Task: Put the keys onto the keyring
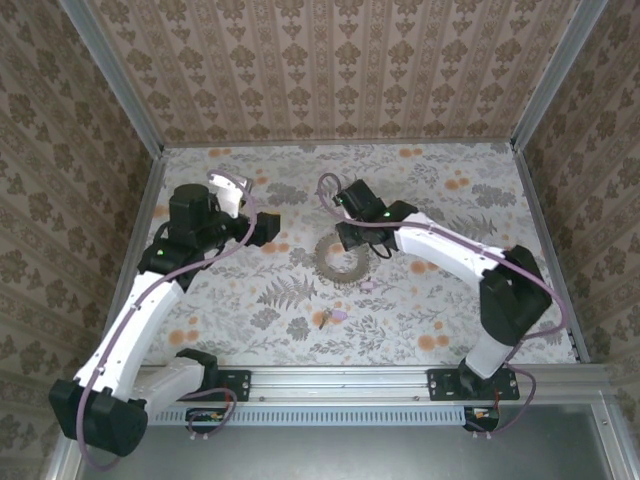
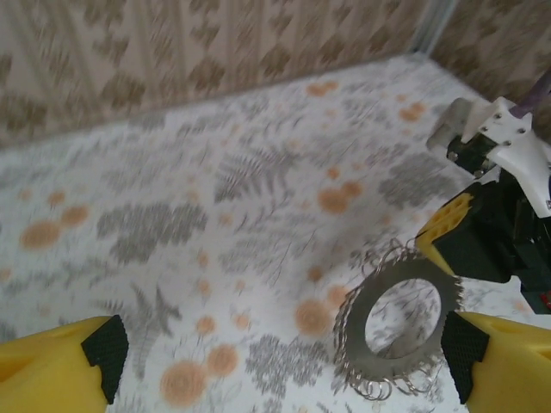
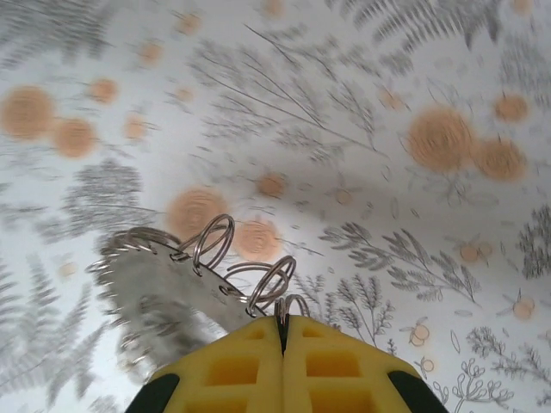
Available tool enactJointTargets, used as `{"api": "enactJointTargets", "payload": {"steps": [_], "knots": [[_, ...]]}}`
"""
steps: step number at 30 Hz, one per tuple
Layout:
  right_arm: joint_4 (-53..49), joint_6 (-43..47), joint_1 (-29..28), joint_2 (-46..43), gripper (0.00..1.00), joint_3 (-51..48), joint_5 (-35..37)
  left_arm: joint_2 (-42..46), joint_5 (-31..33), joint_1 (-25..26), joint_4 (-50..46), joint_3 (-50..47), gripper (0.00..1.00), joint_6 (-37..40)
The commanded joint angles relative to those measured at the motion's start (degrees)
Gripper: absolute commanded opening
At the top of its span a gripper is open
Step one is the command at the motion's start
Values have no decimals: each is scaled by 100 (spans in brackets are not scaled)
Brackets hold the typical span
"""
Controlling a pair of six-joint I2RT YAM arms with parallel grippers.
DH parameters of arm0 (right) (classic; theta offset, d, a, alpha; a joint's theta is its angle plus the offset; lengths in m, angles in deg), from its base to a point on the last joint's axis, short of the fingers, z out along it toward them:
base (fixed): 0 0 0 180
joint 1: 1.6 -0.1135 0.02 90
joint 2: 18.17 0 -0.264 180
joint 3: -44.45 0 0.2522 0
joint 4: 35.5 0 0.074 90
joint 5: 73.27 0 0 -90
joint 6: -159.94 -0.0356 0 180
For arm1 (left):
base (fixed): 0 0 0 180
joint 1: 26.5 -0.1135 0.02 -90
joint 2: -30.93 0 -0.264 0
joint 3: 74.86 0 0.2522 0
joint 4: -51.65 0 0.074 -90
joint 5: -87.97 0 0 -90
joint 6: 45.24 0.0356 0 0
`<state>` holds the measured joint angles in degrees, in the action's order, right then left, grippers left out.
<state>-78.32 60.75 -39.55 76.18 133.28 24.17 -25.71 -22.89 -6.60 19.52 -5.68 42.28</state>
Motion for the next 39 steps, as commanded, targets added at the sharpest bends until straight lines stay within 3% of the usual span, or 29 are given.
{"api": "enactJointTargets", "payload": {"steps": [1, 8, 15, 21, 27, 32, 39], "knots": [[393, 1384, 33, -629, 0, -129, -993, -7, -796, 3, 370, 67, 95, 536], [915, 2558, 84, -1428, 0, -449, -2471, -215, -2236, -1, 457, 312, 79, 1063], [1412, 3120, 192, -1815, 0, -765, -3730, -380, -3520, 272, 680, -30, 67, 2346], [1599, 3216, 205, -1949, 0, -968, -4453, -511, -3479, 791, 465, -149, 55, 3192], [2452, 3222, 210, -2246, 0, -1499, -4898, -629, -3481, 846, 377, -138, 30, 3311], [2673, 3321, 205, -2311, 0, -1609, -5038, -631, -3429, 897, 229, -84, 21, 3510], [2710, 3398, 205, -2272, 0, -1581, -5066, -444, -3573, 972, 109, -243, 19, 3709]]}}
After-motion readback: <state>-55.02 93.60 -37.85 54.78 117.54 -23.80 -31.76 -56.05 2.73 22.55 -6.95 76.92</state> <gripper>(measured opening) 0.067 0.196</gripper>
